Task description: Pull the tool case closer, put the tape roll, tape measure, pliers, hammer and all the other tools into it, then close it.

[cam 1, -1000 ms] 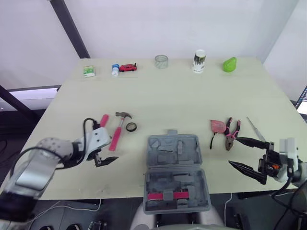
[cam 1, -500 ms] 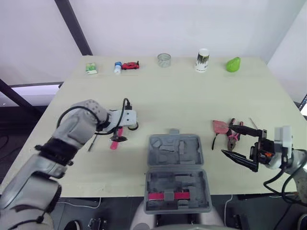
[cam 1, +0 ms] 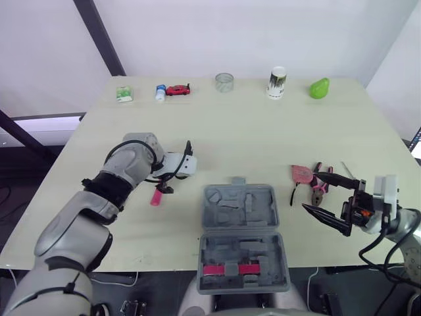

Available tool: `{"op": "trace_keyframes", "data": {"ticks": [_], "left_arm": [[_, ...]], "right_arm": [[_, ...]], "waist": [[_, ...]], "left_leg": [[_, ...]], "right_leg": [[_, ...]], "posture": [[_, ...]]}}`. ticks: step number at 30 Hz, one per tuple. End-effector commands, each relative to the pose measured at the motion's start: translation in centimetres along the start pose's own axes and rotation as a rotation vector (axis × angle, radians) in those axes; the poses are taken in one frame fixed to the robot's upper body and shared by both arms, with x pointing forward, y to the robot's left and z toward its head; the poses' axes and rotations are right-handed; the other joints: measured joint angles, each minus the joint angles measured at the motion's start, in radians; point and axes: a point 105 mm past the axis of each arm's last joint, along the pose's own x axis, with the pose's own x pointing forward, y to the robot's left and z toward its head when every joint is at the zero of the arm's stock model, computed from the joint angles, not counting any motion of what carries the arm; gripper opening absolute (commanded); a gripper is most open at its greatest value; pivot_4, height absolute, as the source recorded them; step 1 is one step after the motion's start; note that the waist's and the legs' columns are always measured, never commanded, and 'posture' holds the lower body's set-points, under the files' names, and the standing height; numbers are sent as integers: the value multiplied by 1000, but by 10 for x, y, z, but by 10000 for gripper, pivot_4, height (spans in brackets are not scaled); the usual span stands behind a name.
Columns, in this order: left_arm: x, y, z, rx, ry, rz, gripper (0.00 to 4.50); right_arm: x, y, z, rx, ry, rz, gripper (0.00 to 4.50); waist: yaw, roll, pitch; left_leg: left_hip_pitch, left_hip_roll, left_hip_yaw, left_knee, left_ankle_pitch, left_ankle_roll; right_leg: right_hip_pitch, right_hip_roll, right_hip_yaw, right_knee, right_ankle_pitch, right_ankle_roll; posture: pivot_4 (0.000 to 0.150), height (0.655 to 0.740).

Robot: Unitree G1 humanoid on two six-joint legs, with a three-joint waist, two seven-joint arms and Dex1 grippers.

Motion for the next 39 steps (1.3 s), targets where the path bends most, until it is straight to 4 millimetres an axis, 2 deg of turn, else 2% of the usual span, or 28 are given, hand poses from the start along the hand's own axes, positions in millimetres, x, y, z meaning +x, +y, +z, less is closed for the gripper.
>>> {"op": "trace_keyframes", "data": {"ticks": [1,8,11,19,24,28,33,35,39], "left_arm": [[1,7,3,34,16,8,45000],[9,4,5,63,27,-39,45000],[13,4,5,77,36,-44,37556],[12,6,2,61,32,-51,1614],[11,8,2,64,33,-47,740],[4,12,4,61,11,-31,740],[-24,13,12,48,-90,-4,740],[-37,6,28,12,-221,-24,740],[-53,-19,40,-53,-388,-115,740]], "right_arm": [[3,1,13,-50,-30,9,44363],[6,0,15,-55,-35,8,44363],[7,1,16,-55,-40,13,45000],[5,11,15,-63,-15,95,45000],[4,19,13,-67,12,166,45000],[4,15,15,-84,15,170,45000],[6,13,16,-81,1,160,45000],[6,13,16,-81,3,159,45000],[4,12,14,-76,10,150,45000]], "waist": [[-1,0,0],[-3,0,0],[-2,0,0],[1,1,-1],[-1,1,-1],[-1,1,-1],[-2,0,0],[-3,0,0],[-4,0,0]], "left_leg": [[0,0,0,0,0,0],[0,0,0,0,0,0],[0,0,0,0,0,0],[1,0,-1,1,0,0],[1,0,-2,2,0,0],[1,0,-2,2,0,0],[0,0,-2,2,0,0],[-1,1,-1,2,0,0],[-1,2,-1,1,0,0]], "right_leg": [[0,0,0,0,0,0],[0,0,0,0,0,0],[0,0,0,0,0,0],[1,0,-1,3,0,0],[1,0,-1,3,0,0],[1,0,-1,3,0,0],[0,0,-1,3,0,0],[0,0,-1,2,0,0],[0,-1,0,1,0,0]], "posture": [[1500,7400],[1500,7400],[1500,7400],[1500,7400],[1500,7400],[1500,7400],[1500,7400],[1500,7400],[1500,7400]]}}
